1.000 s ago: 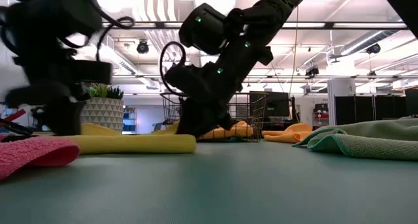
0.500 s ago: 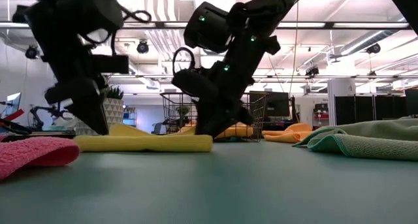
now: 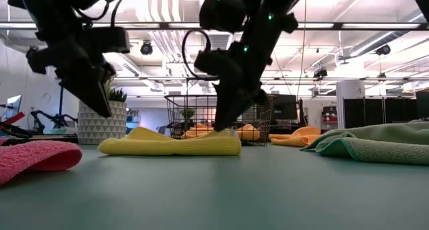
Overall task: Fold microfiber towels
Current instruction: Put the orange microfiber cloth into the wire basket
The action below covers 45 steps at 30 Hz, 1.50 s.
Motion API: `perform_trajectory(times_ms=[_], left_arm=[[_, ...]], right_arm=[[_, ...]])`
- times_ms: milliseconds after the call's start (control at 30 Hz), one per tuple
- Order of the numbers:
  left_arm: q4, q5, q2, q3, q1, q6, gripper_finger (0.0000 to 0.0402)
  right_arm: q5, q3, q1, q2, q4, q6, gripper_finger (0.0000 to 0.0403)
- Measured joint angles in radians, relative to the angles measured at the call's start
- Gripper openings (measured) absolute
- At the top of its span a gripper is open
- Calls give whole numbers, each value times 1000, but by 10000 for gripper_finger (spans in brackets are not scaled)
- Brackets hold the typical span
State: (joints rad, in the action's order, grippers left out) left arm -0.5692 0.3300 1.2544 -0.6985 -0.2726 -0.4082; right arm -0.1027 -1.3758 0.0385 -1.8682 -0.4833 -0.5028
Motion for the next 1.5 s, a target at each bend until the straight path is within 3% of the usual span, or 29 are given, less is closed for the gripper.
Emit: perform_trajectory(times_ms=[200,600,867,1033,1300,1500], left_arm=[[-33,-4,-13,-54,0,7,25],[-65,12,-14,-146,1,155,150],[-66,-19,-14,-165,-4,209,167],[-62,-19,19,-158,-21,205,167],[8,-47,184,-163,-69,167,167],[14,-86,272,-165,-85,118,166]], right_arm=[[-4,-1,5,102,-36,74,8],[-8,9,26,321,-179,231,9],[43,78,57,416,-333,280,9],[81,213,89,457,-243,278,9],[150,383,110,444,114,282,12],[163,396,110,409,180,344,55]])
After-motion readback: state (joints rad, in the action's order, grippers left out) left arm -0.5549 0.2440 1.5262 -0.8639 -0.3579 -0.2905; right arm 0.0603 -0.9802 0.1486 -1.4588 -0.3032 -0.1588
